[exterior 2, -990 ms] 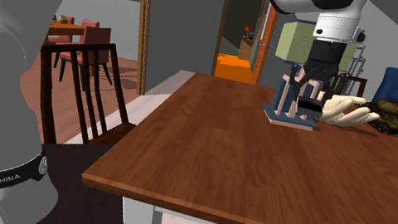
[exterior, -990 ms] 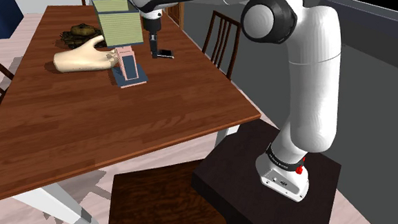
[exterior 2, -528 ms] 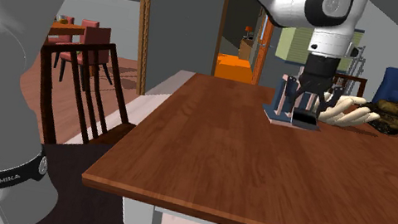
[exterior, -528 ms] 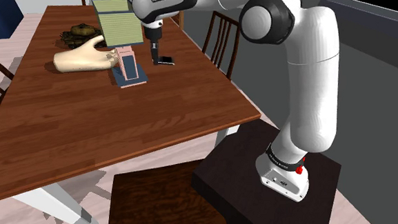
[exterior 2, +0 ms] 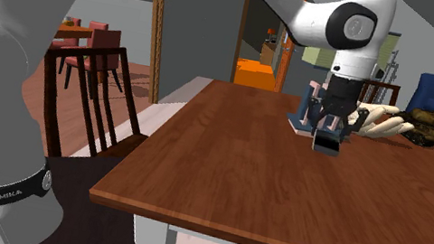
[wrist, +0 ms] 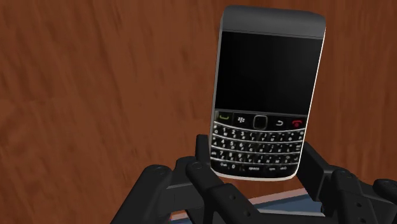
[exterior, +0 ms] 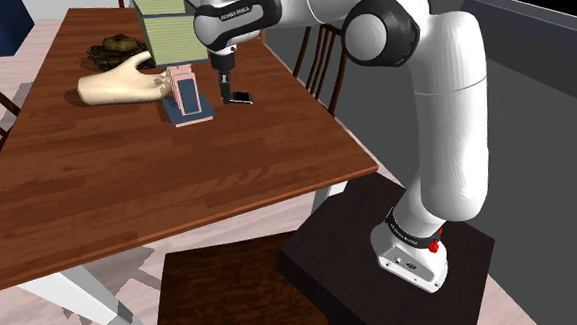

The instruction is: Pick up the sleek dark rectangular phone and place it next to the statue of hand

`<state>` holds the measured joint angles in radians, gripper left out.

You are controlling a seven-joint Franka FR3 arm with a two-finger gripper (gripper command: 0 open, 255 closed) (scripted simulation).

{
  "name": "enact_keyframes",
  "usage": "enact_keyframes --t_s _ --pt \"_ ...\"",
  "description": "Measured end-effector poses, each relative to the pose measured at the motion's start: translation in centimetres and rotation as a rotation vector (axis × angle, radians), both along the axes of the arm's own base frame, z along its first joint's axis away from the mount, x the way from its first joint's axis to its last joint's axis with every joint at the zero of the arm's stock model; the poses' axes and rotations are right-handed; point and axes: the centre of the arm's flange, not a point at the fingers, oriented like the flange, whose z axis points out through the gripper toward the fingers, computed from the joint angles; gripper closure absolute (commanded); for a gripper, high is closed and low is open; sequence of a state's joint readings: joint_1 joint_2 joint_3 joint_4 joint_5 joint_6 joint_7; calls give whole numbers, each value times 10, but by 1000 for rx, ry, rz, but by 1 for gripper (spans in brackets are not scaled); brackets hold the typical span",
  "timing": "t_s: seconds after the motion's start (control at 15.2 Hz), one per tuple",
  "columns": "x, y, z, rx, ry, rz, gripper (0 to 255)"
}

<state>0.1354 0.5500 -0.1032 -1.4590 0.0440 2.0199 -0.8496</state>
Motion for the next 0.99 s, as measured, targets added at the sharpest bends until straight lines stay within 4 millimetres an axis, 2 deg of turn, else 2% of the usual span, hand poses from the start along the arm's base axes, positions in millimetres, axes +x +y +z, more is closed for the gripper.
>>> enact_keyframes --t_s 0.2,0.53,0.59,0.99 --pt "-1 1 -15 -2 6 -1 255" --pt "-2 -2 -19 -3 6 -4 255" --pt "-2 -2 -19 -3 6 -4 0" --pt "-1 -1 -19 -3 7 -4 0"
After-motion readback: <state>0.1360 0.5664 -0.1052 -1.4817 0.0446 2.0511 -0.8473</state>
